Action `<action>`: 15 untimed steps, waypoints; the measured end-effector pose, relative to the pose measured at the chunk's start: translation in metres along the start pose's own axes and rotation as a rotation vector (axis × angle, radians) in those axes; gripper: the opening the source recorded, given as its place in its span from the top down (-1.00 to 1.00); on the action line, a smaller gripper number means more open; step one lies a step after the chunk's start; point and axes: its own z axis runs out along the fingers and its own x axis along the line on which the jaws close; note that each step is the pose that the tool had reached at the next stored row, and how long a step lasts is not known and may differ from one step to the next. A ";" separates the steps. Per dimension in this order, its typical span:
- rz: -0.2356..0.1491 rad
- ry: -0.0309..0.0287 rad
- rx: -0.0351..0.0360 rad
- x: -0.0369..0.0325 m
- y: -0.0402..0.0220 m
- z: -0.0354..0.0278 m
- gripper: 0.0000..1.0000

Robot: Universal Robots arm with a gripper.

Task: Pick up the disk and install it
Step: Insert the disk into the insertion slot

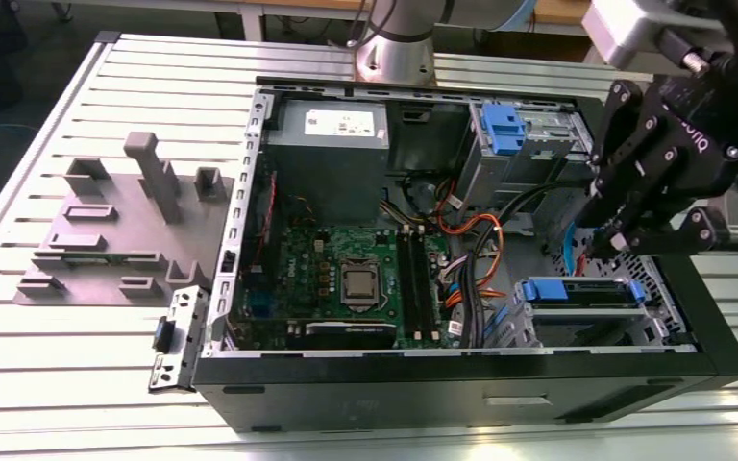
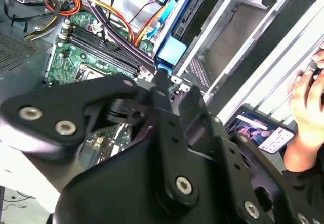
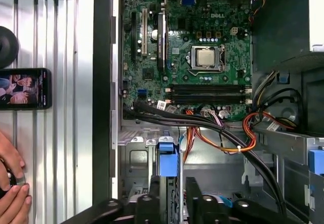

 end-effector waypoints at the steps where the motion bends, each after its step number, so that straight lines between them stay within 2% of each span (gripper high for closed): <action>1: 0.000 0.0000 0.0000 0.0000 0.0000 0.0018 0.28; 3: 0.000 -0.0001 0.0000 0.0001 -0.0001 0.0054 0.51; 4: 0.000 0.0000 0.0000 0.0001 -0.0002 0.0072 0.51; 6: 0.000 -0.0001 0.0000 0.0002 -0.0003 0.0108 0.74; 8: 0.000 -0.0006 0.0000 0.0002 -0.0003 0.0130 0.79; 15: 0.000 -0.0008 0.0000 0.0002 -0.0003 0.0135 0.79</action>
